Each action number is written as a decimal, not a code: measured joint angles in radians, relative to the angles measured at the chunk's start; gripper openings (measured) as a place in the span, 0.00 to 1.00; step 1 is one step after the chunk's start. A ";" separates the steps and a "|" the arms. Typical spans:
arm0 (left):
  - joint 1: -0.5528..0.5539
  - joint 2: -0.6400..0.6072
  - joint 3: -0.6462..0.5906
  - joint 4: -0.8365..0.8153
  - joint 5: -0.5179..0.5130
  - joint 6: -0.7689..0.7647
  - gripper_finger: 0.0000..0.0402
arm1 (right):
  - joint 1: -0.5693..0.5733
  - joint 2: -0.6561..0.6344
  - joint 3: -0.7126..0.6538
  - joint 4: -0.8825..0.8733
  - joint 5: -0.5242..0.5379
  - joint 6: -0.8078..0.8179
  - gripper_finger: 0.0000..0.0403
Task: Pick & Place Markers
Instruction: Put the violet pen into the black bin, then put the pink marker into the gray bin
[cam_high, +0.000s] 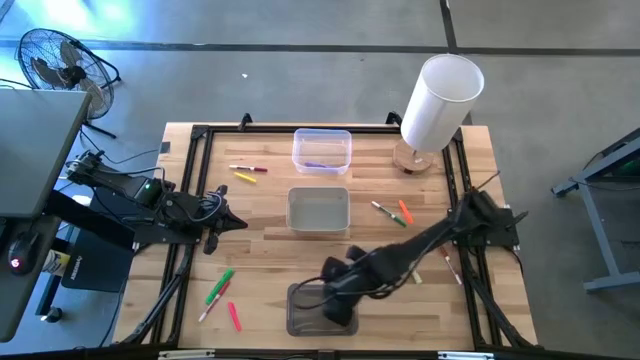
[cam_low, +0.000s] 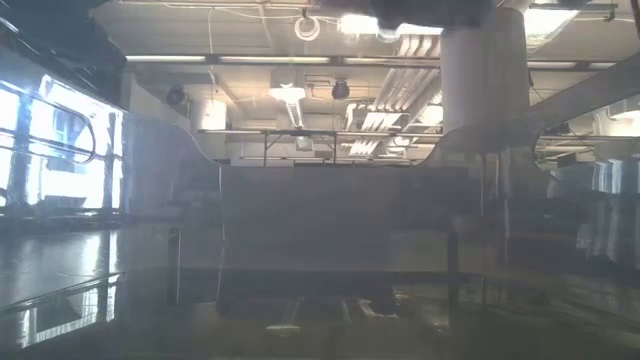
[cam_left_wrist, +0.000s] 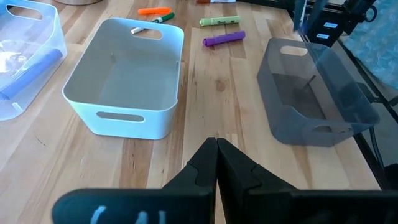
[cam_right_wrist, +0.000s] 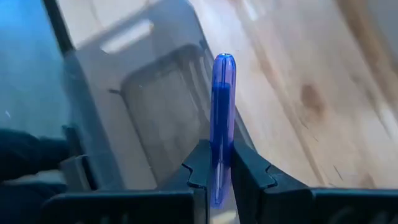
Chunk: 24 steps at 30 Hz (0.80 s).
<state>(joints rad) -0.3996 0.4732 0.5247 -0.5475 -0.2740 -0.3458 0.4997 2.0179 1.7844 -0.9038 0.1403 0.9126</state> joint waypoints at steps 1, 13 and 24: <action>0.000 0.000 0.000 -0.006 0.000 0.000 0.00 | -0.006 0.026 0.013 0.000 -0.021 -0.016 0.07; 0.000 0.000 0.000 -0.012 0.001 0.000 0.00 | -0.019 0.114 0.036 0.076 -0.183 -0.033 0.25; 0.000 0.000 0.000 -0.013 0.001 0.000 0.00 | -0.017 0.088 0.034 0.065 -0.175 -0.061 0.26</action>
<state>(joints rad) -0.3997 0.4736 0.5247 -0.5605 -0.2729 -0.3459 0.4826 2.1058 1.8183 -0.8386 -0.0342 0.8516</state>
